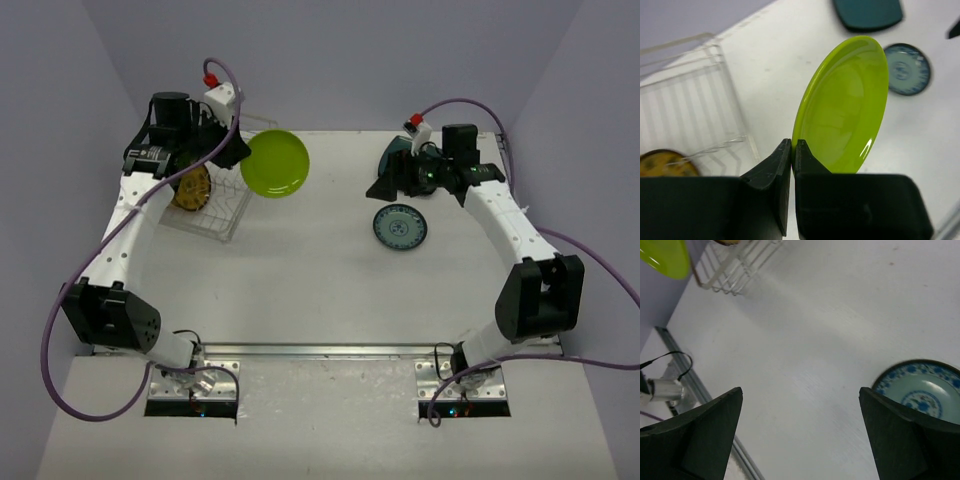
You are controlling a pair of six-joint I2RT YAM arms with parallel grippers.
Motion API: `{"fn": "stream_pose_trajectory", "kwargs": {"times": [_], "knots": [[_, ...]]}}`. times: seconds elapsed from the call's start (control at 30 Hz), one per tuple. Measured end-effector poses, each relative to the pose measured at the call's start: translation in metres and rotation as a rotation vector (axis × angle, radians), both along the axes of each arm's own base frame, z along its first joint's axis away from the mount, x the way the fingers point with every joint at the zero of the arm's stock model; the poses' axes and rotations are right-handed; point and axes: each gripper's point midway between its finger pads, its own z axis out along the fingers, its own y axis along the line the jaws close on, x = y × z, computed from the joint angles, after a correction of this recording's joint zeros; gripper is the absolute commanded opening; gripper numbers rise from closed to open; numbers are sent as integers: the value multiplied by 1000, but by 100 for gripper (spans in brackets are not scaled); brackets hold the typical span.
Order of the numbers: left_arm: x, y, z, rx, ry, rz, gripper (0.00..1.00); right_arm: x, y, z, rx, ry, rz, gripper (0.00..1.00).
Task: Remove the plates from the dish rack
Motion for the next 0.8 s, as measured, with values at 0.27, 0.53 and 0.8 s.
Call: {"fn": "stream_pose_trajectory", "kwargs": {"times": [0.27, 0.53, 0.8], "knots": [[-51, -69, -55, -182, 245, -283, 0, -36, 87, 36, 87, -73, 223, 73], [-67, -90, -60, -218, 291, -357, 0, -27, 129, 43, 54, -92, 265, 16], [-66, -89, -67, -214, 308, -337, 74, -25, 131, 17, -52, -69, 254, 0]]}}
